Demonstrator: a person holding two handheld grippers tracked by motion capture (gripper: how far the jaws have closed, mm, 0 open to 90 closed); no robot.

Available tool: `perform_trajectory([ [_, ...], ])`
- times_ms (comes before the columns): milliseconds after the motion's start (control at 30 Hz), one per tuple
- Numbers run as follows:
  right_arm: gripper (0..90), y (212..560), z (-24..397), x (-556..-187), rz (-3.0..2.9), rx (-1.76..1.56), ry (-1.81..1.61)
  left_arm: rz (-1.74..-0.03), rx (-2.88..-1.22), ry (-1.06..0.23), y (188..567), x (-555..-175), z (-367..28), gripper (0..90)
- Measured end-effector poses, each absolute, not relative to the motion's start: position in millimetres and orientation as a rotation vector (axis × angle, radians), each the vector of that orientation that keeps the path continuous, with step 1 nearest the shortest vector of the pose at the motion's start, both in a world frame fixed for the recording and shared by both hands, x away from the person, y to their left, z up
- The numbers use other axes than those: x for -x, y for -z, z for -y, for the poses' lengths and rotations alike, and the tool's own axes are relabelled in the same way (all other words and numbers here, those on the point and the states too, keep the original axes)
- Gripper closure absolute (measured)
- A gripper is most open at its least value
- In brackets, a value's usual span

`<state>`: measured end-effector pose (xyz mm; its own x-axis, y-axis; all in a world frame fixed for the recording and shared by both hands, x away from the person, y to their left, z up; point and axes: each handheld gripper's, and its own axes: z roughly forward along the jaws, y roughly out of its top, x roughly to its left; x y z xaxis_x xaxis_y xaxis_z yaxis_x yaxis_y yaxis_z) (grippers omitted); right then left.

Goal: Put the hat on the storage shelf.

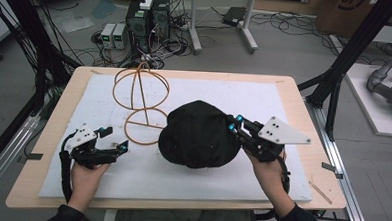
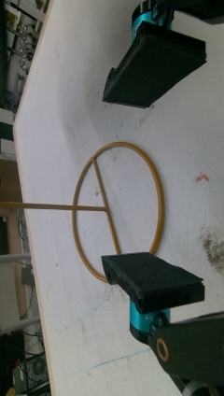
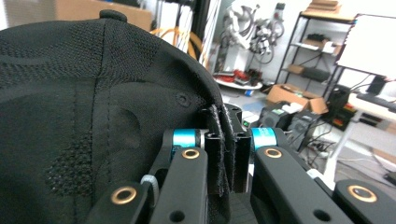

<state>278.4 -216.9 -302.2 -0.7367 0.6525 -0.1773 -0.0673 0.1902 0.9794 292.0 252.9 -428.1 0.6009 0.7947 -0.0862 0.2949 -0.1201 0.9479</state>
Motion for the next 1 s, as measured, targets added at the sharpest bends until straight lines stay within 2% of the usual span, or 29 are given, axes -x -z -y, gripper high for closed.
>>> perform_trajectory([
  [533,88.7,244,212,-302,-1.732,-0.561,-1.613,-0.902,-1.697,-0.523,429,-293,-253,18.4],
  [1000,88.7,212,160,-333,-1.669,-0.565,-1.669,-0.896,-1.704,-0.517,430,-292,-252,18.4],
])
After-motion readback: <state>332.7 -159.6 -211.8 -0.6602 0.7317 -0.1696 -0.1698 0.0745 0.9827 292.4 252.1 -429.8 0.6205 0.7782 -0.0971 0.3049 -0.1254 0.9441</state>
